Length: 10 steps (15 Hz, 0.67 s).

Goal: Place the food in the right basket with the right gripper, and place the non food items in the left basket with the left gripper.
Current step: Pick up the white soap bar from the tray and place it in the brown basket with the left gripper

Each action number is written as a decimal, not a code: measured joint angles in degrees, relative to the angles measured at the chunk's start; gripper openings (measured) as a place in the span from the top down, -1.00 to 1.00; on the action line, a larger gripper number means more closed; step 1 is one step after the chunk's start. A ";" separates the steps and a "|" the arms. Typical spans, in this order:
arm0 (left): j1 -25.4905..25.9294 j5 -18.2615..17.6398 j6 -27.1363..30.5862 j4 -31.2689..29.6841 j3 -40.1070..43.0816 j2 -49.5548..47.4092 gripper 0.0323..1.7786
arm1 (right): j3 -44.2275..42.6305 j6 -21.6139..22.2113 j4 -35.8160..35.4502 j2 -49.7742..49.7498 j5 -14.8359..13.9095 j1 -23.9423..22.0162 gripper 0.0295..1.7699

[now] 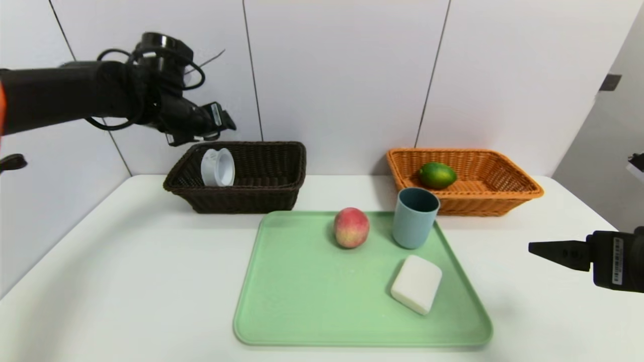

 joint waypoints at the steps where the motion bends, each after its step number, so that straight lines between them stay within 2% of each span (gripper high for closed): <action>1: -1.00 0.01 0.73 0.98 0.22 -3.18 -0.67 | 0.06 0.00 -0.01 -0.02 0.45 0.00 -0.93; 3: -5.22 -0.22 1.40 3.95 2.80 -9.98 -0.73 | 0.05 -0.01 -0.11 0.04 1.57 0.00 -0.93; 5: -11.72 -1.10 2.36 4.77 11.30 -15.99 -0.77 | 0.05 0.00 -0.09 0.23 2.16 0.00 -0.93; 8: -24.04 -2.30 4.07 -0.44 24.53 -22.53 -0.82 | -0.05 -0.01 -0.12 0.80 2.35 0.06 -0.93; 10: -31.09 -2.52 4.62 -3.13 27.95 -24.34 -0.84 | -0.02 0.07 -0.12 1.05 2.32 0.00 -0.93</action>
